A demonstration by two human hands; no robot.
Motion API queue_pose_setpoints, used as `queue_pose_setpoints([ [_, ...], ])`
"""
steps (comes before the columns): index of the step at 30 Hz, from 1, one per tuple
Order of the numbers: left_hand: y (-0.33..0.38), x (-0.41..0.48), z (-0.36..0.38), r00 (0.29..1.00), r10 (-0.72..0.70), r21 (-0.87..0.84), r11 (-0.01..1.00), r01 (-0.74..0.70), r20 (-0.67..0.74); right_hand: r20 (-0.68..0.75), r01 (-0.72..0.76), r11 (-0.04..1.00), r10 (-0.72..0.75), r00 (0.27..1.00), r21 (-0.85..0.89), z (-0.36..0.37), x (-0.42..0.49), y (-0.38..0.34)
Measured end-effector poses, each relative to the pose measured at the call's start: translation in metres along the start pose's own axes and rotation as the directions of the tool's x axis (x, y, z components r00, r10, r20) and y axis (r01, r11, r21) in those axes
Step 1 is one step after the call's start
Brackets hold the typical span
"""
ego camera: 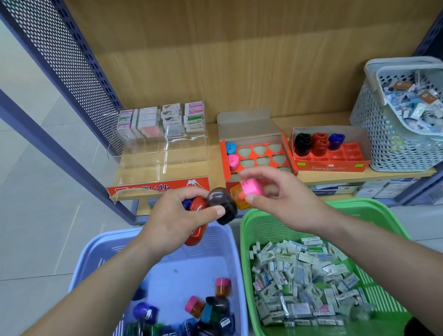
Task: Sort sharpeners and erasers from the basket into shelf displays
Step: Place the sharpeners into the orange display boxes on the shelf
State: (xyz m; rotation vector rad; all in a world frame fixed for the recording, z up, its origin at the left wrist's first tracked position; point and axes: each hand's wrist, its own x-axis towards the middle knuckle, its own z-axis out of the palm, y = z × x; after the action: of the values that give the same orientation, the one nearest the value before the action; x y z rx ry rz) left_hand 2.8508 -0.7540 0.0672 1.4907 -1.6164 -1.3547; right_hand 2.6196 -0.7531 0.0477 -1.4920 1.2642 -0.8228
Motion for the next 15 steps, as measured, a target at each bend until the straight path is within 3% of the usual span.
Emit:
queue_pose_setpoints([
  [8,-0.005,-0.004,-0.006,1.000,0.008,0.084,0.996,-0.008,0.001,-0.067,0.038,0.981,-0.051,0.996,-0.188,0.009,0.004,0.001],
  [11,-0.007,-0.004,-0.007,1.000,0.002,0.106,0.994,0.000,-0.025,-0.080,0.049,0.983,-0.064,0.995,-0.178,0.013,0.003,0.002],
  [15,-0.010,-0.002,-0.013,0.998,-0.005,0.131,0.991,0.012,-0.061,-0.078,-0.033,0.982,0.018,0.997,-0.185,0.005,0.000,0.009],
])
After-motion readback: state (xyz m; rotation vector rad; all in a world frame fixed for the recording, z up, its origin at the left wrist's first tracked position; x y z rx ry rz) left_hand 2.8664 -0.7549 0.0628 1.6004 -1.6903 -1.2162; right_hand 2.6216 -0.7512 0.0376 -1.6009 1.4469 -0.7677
